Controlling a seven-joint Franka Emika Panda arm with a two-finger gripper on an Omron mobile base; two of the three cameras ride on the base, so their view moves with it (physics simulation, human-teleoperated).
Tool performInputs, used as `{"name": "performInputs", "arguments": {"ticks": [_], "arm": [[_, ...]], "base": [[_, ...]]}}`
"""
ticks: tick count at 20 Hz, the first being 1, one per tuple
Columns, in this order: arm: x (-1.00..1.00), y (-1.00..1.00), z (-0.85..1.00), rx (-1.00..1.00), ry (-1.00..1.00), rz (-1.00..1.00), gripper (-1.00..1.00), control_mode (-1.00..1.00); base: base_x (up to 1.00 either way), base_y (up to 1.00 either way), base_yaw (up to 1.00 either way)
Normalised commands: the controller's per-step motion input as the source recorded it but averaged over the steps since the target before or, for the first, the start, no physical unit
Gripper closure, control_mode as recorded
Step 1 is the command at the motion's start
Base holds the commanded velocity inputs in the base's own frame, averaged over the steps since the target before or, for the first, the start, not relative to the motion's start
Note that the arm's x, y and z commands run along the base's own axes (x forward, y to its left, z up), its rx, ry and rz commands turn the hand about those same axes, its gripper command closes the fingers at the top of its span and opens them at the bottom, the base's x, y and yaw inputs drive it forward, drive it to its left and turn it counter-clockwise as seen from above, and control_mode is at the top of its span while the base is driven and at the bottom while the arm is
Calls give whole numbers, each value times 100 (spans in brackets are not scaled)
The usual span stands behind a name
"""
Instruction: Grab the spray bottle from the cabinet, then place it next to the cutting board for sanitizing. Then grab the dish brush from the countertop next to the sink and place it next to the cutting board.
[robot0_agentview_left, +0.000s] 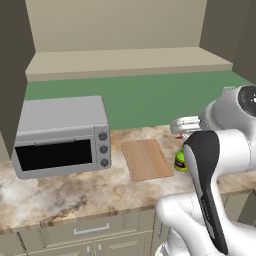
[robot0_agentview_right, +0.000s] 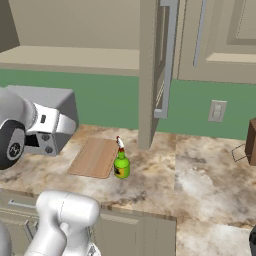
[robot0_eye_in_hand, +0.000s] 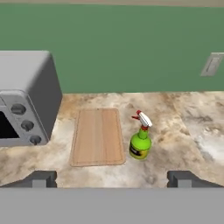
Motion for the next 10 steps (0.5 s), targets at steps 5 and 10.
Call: {"name": "performInputs", "arguments": {"ticks": [5, 10], "arm": [[-15, 0, 7, 4, -32, -4, -100, -100], [-4, 0, 5, 2, -5, 0, -100, 100]], "base": [[0, 0, 0], [-19, 0, 0]]}}
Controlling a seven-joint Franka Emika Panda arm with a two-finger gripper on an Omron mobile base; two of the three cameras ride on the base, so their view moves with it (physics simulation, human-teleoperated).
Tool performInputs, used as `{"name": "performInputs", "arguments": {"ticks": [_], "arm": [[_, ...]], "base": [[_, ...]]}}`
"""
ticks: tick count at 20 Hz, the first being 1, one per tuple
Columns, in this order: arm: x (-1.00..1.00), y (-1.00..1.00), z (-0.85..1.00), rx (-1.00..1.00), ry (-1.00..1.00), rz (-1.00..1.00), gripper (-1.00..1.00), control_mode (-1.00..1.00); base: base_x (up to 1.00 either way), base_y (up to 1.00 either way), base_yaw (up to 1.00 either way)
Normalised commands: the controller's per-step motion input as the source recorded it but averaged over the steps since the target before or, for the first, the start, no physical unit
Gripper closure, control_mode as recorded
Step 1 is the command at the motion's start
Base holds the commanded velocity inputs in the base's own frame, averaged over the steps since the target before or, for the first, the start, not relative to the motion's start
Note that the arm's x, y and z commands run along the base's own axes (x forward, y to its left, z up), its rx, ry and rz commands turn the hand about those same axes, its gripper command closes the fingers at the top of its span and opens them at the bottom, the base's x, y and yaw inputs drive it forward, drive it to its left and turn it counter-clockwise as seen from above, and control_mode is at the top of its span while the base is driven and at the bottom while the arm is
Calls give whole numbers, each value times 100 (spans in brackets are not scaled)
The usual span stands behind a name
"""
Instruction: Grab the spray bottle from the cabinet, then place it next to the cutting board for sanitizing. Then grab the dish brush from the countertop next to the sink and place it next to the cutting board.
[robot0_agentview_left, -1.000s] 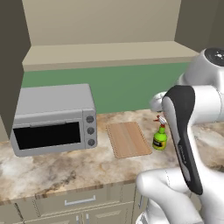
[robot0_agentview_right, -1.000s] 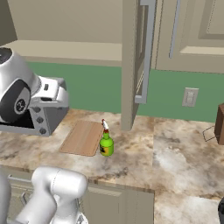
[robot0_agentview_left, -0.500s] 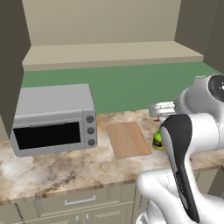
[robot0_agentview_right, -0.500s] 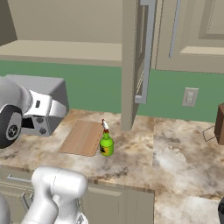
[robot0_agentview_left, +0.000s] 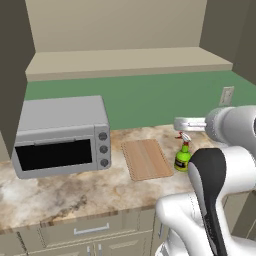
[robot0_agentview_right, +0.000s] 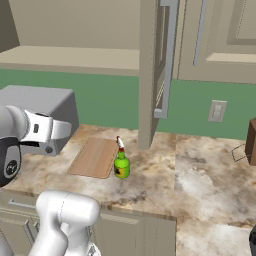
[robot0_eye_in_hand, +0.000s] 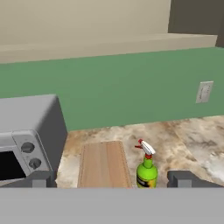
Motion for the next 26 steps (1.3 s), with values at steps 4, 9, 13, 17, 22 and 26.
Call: {"name": "performInputs", "arguments": {"ticks": [4, 9, 13, 17, 22, 26], "arm": [[0, 0, 0, 0, 0, 0, -100, 100], [0, 0, 0, 0, 0, 0, -100, 100], [0, 0, 0, 0, 0, 0, -100, 100], [0, 0, 0, 0, 0, 0, -100, 100], [0, 0, 0, 0, 0, 0, -100, 100], [0, 0, 0, 0, 0, 0, -100, 100]], "base": [[-29, 6, 0], [-51, 32, 0], [-95, 69, 2], [-94, 99, 11], [-30, 100, 1], [-50, 73, -29]]}}
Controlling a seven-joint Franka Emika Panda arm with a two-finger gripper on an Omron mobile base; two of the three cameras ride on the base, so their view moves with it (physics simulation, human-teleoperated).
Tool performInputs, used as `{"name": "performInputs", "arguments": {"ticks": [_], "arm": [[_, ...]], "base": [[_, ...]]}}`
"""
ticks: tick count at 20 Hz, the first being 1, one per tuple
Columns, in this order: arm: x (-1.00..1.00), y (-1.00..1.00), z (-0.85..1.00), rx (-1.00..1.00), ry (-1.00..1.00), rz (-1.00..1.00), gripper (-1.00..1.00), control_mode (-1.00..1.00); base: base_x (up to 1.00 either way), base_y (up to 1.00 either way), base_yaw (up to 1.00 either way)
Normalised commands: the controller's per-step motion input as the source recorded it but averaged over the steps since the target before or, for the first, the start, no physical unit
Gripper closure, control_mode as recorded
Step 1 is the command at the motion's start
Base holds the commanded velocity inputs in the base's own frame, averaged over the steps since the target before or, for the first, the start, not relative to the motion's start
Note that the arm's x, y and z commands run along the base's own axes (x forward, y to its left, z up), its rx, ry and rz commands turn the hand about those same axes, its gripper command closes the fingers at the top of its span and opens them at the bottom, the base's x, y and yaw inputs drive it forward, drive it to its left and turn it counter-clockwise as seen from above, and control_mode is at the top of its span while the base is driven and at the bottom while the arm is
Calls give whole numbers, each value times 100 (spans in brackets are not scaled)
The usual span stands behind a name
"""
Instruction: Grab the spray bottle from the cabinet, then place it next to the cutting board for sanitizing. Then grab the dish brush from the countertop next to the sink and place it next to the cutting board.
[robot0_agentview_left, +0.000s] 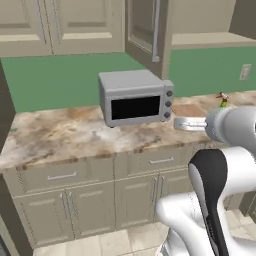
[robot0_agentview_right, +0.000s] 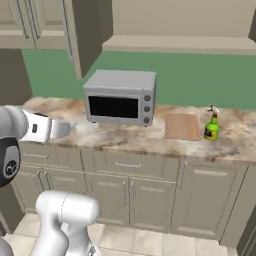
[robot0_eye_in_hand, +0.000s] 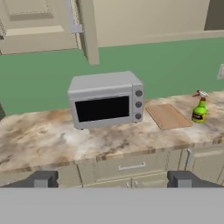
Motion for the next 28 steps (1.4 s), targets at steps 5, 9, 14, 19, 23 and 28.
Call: {"name": "performInputs", "arguments": {"ticks": [5, 9, 14, 19, 23, 28], "arm": [[0, 0, 0, 0, 0, 0, -100, 100], [0, 0, 0, 0, 0, 0, -100, 100], [0, 0, 0, 0, 0, 0, -100, 100], [0, 0, 0, 0, 0, 0, -100, 100], [0, 0, 0, 0, 0, 0, -100, 100], [0, 0, 0, 0, 0, 0, -100, 100]], "base": [[-9, 35, -78], [-6, 38, -89], [-7, 15, -94], [0, 10, -94], [-3, 0, -78], [-2, -2, -64]]}}
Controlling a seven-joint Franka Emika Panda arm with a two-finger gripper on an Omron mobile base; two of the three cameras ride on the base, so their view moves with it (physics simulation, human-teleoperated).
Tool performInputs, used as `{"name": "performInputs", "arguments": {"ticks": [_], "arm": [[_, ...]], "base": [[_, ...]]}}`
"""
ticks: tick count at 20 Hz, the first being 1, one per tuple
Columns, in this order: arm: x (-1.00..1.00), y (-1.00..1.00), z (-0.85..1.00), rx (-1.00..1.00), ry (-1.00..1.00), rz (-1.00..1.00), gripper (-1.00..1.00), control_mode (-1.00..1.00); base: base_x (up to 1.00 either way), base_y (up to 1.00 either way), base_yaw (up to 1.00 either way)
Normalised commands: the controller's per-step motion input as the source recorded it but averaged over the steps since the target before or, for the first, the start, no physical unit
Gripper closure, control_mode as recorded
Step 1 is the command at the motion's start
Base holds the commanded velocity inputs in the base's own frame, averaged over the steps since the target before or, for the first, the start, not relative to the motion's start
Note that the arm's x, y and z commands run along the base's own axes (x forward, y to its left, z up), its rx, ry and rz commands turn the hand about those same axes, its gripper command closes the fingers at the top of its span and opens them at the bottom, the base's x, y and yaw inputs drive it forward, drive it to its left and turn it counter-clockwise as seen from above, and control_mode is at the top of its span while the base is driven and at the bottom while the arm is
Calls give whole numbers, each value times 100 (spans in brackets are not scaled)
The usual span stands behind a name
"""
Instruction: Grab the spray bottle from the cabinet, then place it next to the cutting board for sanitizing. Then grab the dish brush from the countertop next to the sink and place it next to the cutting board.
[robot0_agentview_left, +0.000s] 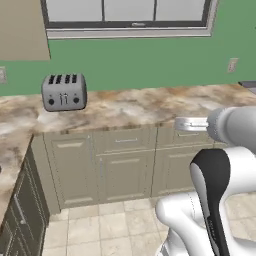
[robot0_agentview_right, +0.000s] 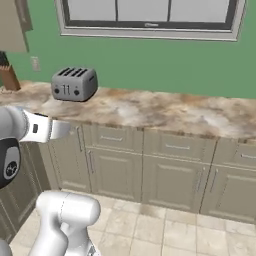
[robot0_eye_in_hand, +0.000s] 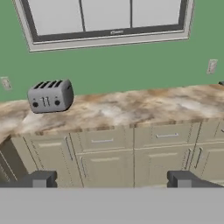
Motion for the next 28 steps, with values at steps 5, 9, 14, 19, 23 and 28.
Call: {"name": "performInputs", "arguments": {"ticks": [5, 9, 14, 19, 23, 28], "arm": [[0, 0, 0, 0, 0, 0, -100, 100], [0, 0, 0, 0, 0, 0, -100, 100], [0, 0, 0, 0, 0, 0, -100, 100], [0, 0, 0, 0, 0, 0, -100, 100], [0, 0, 0, 0, 0, 0, -100, 100], [0, 0, 0, 0, 0, 0, -100, 100]], "base": [[0, -6, -63], [0, -52, -54], [0, -81, -50], [0, -58, -54], [0, -45, -52], [0, -20, -52]]}}
